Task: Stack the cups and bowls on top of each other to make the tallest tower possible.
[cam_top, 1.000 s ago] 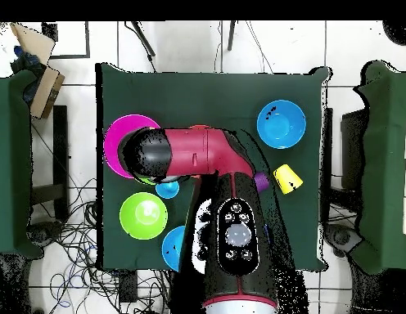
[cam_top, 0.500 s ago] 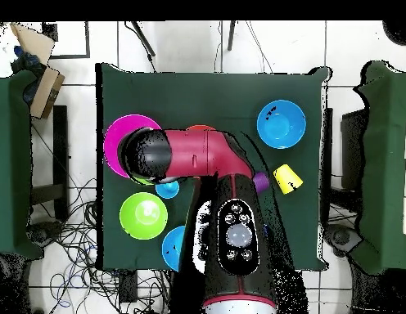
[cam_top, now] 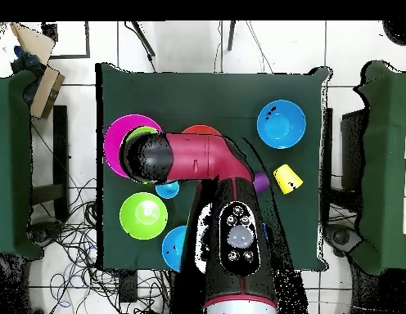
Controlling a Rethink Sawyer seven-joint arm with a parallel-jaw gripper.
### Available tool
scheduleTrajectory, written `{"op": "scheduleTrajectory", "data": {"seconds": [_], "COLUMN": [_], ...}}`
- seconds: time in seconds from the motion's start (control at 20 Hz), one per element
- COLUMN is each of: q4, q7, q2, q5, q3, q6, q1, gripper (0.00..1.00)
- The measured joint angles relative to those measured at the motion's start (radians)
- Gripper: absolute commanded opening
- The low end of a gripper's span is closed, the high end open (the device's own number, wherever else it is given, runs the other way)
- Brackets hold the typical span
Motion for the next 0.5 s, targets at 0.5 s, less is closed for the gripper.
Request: {"op": "scheduleTrajectory", "data": {"seconds": [0.5], "q4": [0.022], "q7": [0.0], "q2": [0.0], "q5": [0.025], "q3": [0.002], "q6": [-0.077], "q1": [-0.022], "gripper": [0.0]}}
